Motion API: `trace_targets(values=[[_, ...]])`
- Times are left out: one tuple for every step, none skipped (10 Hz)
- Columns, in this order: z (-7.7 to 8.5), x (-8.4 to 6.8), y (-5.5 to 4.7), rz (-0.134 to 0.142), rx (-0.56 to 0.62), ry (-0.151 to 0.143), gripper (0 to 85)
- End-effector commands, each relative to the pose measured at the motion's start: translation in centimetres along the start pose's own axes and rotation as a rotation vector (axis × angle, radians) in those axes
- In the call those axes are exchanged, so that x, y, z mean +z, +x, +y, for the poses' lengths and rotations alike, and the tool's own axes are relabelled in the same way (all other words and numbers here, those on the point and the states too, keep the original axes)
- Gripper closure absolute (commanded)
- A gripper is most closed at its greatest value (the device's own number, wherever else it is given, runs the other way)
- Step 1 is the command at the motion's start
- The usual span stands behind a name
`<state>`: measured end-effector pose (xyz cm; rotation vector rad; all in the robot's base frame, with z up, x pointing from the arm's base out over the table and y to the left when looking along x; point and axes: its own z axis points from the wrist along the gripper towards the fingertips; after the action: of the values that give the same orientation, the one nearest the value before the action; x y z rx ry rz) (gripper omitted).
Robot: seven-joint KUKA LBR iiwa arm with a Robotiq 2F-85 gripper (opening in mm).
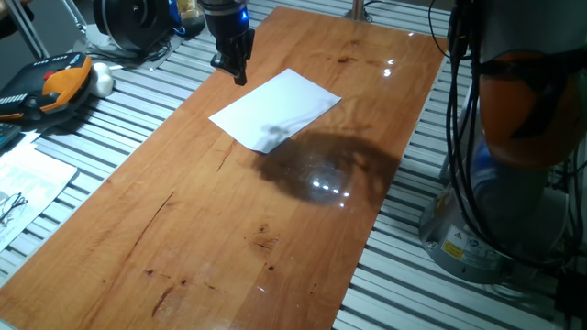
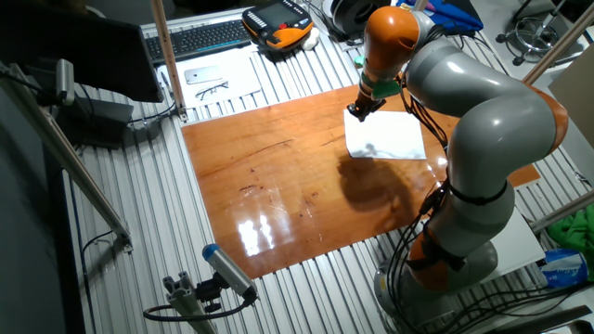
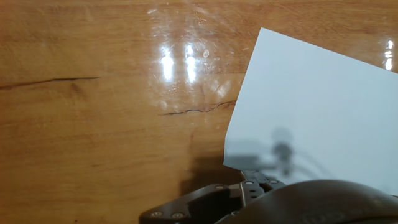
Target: Flip over and spread out the paper that is laid flat on the table
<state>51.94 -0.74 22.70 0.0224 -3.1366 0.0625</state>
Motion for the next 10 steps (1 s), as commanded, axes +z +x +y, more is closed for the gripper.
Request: trace_targets(values=[[-0.01,0.0,0.0,-0.001,0.0,0.0,85.0],[-0.01,0.0,0.0,-0.001,0.0,0.0,85.0],[-0.02,0.02,0.0,-0.001,0.0,0.0,85.0],[-0.03,0.03,0.0,-0.001,0.0,-0.001,85.0],[-0.05,0.05,-0.02,-0.001,0.002,-0.001,85.0],[-0.04,0.05,-0.01,-0.001,0.002,-0.001,85.0],[-0.04,0.06,-0.01,-0.001,0.002,-0.001,85.0],[-0.06,0.07,-0.02,-0.001,0.003,-0.001,85.0],[-0.07,0.11,-0.01,-0.001,0.003,-0.001,85.0],[-0.08,0.29,0.02,-0.001,0.0,-0.001,85.0]])
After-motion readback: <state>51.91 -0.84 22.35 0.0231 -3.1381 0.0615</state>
